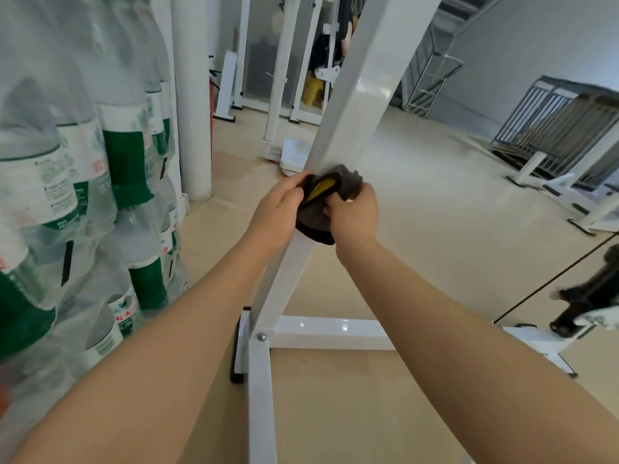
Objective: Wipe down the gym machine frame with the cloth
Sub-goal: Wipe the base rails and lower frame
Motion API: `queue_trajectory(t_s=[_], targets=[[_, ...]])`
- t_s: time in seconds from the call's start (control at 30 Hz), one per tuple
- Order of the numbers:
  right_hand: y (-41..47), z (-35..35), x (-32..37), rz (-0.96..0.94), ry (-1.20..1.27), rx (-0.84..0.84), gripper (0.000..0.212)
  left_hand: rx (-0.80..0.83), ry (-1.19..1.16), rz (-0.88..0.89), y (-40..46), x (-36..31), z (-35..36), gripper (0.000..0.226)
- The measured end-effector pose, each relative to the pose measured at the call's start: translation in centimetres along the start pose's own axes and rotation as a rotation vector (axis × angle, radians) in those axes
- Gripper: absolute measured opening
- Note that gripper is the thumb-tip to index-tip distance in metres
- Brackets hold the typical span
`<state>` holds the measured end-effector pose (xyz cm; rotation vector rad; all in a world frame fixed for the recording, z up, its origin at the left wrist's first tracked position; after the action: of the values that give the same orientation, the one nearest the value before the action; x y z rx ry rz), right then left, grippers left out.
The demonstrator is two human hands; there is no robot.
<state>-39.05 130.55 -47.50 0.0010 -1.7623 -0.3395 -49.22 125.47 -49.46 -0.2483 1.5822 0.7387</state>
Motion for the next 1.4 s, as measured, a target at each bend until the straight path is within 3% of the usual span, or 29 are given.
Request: queue_trajectory(t_s=[0.17, 0.27, 0.67, 0.93, 1.07, 1.17, 1.27, 1.4], targets=[[0.2, -0.1, 0.4, -0.011, 0.057, 0.022, 0.022, -0.028, -0.030, 0.045, 0.4, -1.0, 0.7, 0.044], [0.1, 0.1, 0.1, 0.033, -0.050, 0.071, 0.038, -0.026, -0.014, 0.068, 0.6, -0.7, 0.4, 0.042], [3.8, -2.6, 10.7, -0.224, 0.214, -0.069, 0.018, -0.021, -0.122, 0.293, 3.9, -8.4, 1.7, 0.043], [3.1, -2.5, 9.3, -0.201, 0.045, -0.008, 0.013, -0.043, -0.091, 0.290, 3.8, -8.9, 1.7, 0.032], [5.0, -3.6, 14.2, -0.298, 0.085, -0.110, 0.009, -0.003, -0.138, 0.278, 4.4, -10.8, 1.7, 0.025], [6.6, -4.0, 17.8, -0.336, 0.117, -0.158, 0.018, -0.013, -0.128, 0.297, 4.7, -12.7, 2.0, 0.023], [6.5, -3.9, 17.6, -0.351, 0.127, -0.139, 0.027, 0.000, -0.142, 0.301, 5.1, -13.8, 2.4, 0.023], [5.1, -3.2, 13.7, -0.362, 0.118, -0.101, 0.012, 0.022, -0.179, 0.370, 4.8, -14.3, 2.7, 0.019]])
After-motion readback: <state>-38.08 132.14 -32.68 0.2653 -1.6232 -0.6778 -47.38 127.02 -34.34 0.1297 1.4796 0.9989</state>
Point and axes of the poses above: each hand's wrist, its own y-axis towards the middle knuckle, its own z-axis out of the palm, x = y × z, the point moved 3 cm from there along y, towards the middle knuckle, and after that the axes turned 13 degrees about -x, right-handed, at the moved point
